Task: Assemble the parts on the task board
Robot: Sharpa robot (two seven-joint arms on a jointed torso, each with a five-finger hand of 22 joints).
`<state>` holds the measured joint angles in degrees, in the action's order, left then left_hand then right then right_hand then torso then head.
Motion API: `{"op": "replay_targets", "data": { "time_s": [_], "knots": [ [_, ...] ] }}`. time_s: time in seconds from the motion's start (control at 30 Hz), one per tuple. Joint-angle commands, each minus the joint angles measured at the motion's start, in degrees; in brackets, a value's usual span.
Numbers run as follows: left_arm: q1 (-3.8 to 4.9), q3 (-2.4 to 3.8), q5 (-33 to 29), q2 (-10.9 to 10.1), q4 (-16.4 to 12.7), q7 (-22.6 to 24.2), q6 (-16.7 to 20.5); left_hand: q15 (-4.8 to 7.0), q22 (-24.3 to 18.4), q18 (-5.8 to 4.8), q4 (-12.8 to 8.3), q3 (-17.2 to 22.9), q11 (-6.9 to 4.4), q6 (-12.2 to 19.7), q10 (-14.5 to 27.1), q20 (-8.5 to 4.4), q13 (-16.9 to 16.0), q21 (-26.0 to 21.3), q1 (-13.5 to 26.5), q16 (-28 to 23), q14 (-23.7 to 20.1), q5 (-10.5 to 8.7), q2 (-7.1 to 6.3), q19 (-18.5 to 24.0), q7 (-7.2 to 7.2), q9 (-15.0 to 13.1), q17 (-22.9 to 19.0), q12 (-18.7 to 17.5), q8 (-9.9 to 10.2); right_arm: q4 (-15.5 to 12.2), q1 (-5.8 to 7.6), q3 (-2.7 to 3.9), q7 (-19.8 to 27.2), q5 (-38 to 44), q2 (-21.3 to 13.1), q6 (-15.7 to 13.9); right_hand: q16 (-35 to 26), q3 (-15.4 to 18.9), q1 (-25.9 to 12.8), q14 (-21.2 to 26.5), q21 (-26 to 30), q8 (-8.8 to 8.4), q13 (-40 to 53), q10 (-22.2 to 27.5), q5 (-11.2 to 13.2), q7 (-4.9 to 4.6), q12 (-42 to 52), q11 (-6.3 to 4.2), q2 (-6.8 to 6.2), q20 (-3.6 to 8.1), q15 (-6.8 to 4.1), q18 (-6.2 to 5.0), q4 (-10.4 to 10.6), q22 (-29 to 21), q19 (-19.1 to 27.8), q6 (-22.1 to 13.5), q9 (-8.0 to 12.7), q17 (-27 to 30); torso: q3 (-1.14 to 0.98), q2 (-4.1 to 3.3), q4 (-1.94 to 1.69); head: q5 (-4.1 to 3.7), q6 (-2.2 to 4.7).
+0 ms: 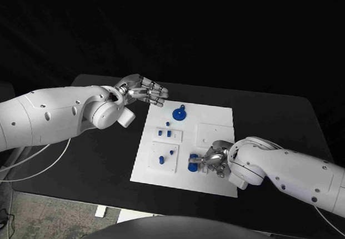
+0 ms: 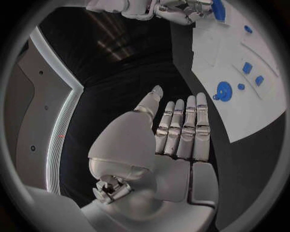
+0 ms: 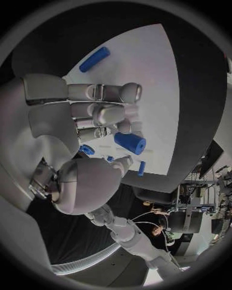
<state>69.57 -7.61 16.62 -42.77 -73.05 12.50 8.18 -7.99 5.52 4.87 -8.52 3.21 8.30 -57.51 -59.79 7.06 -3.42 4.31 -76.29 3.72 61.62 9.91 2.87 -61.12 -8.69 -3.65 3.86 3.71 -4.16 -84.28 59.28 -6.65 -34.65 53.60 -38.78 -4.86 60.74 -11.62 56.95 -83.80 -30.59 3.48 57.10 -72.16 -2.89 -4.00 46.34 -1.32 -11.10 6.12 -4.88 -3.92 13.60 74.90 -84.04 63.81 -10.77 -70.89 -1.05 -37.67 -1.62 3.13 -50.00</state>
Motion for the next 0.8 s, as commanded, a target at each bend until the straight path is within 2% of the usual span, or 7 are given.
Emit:
{"op": "replay_targets", "data": {
  "time_s": [0.03,0.27,0.5,0.73,0.8],
  "knots": [
    [0.03,0.04,-0.3,0.1,-0.1,0.3,-0.9,-0.05,-0.2,0.48,0.5,-0.1,0.33,0.3,0.2,0.08,0.1,0.3,0.1,-0.2,-0.2,0.13,0.33,-0.4,-0.04,0.0,-0.1,0.2,-0.2,-0.3,-0.09,-0.05,1.5,0.3,-0.3,1.3,-0.4,-0.1,0.7,0.0,0.3,0.23,-0.1,0.3,0.1,-0.05,-0.3,0.10,0.11,0.06,0.06,-0.14,0.2,3.1,0.1,-0.3,0.1,-0.1,-0.01,-0.01,-0.04,0.03,0.00],
    [0.03,0.04,-0.3,0.0,-0.1,0.2,-0.9,-0.05,-0.2,0.48,0.5,-0.1,0.33,0.3,0.2,0.08,0.1,0.3,0.1,-0.2,-0.2,0.13,0.33,-0.4,-0.04,0.0,-0.1,0.2,-0.2,-1.6,-0.15,-0.05,3.2,-0.2,-1.5,1.1,-0.3,-0.6,1.1,-0.2,0.0,0.26,0.1,0.0,0.1,0.06,0.0,0.01,0.72,0.11,0.00,-0.15,-0.9,3.2,-0.1,0.1,0.1,-0.2,-0.02,0.01,0.02,0.08,0.00],
    [0.03,0.04,-0.3,-0.1,-0.1,0.2,-0.9,-0.05,-0.2,0.48,0.5,-0.1,0.33,0.3,0.2,0.08,0.1,0.3,0.1,-0.2,-0.2,0.13,0.33,-0.4,-0.04,0.0,-0.1,0.2,-0.2,-3.4,-0.16,-0.05,4.7,-0.3,-3.4,1.0,0.0,-0.2,2.5,-0.4,-0.7,0.24,0.5,-0.5,0.1,0.23,0.5,-0.15,1.59,0.23,-0.12,-0.07,-3.5,3.4,-0.3,0.8,-0.1,-0.6,-0.01,0.03,0.06,0.01,0.00],
    [0.02,0.03,-0.3,0.0,0.0,0.2,-0.9,-0.05,-0.2,0.48,0.5,-0.1,0.33,0.3,0.2,0.08,0.1,0.3,0.1,-0.2,-0.2,0.13,0.33,-0.4,-0.04,0.0,-0.1,0.2,-0.2,-4.2,-0.17,-0.05,5.6,-0.4,-4.1,2.2,0.3,-0.1,5.3,-0.5,-1.2,0.27,0.8,-0.7,0.0,0.33,1.0,-0.20,3.31,0.15,-0.10,-0.07,-7.5,3.5,-0.4,1.6,-0.4,-0.8,-0.03,-0.03,0.01,-0.09,0.00],
    [0.02,0.03,-0.3,0.0,0.0,0.2,-0.9,-0.05,-0.2,0.48,0.5,-0.1,0.33,0.3,0.2,0.08,0.1,0.3,0.1,-0.2,-0.2,0.13,0.33,-0.4,-0.04,0.0,-0.1,0.2,-0.2,-4.3,-0.17,-0.05,5.6,-0.4,-4.1,2.3,0.3,-0.3,6.4,-0.5,-1.2,0.31,0.8,-0.8,0.0,0.42,1.1,-0.28,4.27,0.14,-0.13,-0.08,-9.0,3.5,-0.3,2.0,-0.6,-0.8,-0.03,-0.02,0.01,-0.16,0.00]
  ]
}}
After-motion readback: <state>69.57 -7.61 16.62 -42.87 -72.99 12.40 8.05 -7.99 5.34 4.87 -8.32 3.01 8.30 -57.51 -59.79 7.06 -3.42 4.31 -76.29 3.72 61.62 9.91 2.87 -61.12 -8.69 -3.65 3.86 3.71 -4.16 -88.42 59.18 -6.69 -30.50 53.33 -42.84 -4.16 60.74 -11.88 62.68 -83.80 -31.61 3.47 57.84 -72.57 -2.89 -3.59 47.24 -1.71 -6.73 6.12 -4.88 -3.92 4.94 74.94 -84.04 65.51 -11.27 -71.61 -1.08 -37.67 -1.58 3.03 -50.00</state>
